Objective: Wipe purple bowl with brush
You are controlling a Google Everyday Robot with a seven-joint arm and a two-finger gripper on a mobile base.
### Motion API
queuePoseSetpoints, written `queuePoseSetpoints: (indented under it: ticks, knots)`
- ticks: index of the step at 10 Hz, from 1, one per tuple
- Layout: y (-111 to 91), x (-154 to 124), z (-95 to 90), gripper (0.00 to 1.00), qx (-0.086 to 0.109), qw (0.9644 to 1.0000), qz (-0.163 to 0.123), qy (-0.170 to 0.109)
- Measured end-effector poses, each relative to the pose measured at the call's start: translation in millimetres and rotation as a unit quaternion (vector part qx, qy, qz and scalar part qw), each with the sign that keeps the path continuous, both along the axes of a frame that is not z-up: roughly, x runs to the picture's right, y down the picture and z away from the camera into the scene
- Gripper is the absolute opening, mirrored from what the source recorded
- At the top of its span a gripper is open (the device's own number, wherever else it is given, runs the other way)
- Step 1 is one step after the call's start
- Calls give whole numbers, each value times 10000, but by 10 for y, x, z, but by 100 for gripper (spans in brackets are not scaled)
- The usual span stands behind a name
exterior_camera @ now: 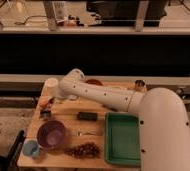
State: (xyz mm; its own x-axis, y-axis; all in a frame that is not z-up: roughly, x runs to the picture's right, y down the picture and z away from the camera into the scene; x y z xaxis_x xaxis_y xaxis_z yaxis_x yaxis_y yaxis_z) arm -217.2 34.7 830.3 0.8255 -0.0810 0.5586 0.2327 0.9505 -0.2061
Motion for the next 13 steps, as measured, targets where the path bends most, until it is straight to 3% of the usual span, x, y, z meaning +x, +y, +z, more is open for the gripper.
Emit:
queuePoseSetpoints:
  ticks: [6, 13]
  knots:
    - [-218, 228, -601, 0, 356, 9988, 176, 284]
    - [-243, 373, -1102, 0, 526, 9973, 371, 351]
